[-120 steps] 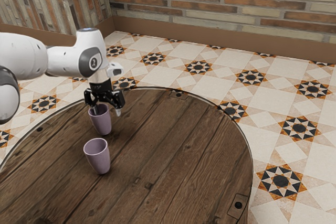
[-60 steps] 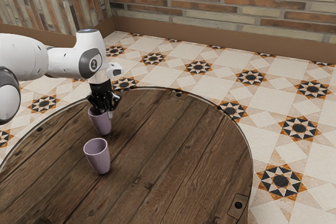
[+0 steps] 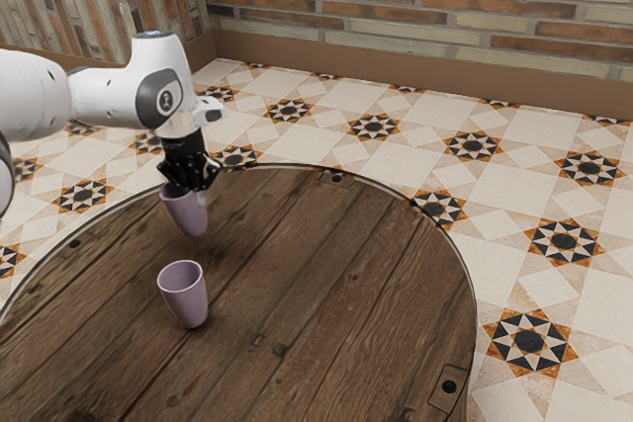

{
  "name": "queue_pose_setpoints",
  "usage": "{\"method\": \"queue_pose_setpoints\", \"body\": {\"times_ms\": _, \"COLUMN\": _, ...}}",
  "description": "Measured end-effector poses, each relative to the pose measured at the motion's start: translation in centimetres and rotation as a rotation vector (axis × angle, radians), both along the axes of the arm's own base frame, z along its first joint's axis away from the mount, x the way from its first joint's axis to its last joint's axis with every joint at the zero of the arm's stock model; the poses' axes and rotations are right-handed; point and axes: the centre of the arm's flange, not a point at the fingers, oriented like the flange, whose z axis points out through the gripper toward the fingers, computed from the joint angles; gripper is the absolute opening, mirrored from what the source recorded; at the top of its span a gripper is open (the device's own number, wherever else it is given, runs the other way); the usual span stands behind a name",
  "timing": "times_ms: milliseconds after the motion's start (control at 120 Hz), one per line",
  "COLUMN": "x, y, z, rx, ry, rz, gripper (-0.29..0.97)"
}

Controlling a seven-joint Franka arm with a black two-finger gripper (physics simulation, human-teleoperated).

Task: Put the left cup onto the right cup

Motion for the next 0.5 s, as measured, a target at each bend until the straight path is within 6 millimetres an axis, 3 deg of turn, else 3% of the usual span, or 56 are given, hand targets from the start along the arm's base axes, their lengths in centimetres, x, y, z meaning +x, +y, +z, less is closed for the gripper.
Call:
{"method": "queue_pose_setpoints", "body": {"times_ms": 317, "x": -5.0, "y": -4.1, "z": 7.8, "rx": -0.011, "ry": 0.016, "rz": 0.061, "gripper": -0.09}}
{"method": "queue_pose_setpoints", "body": {"times_ms": 500, "x": -8.4, "y": -6.7, "z": 9.5, "rx": -0.013, "ry": 0.051, "rz": 0.112, "gripper": -0.09}}
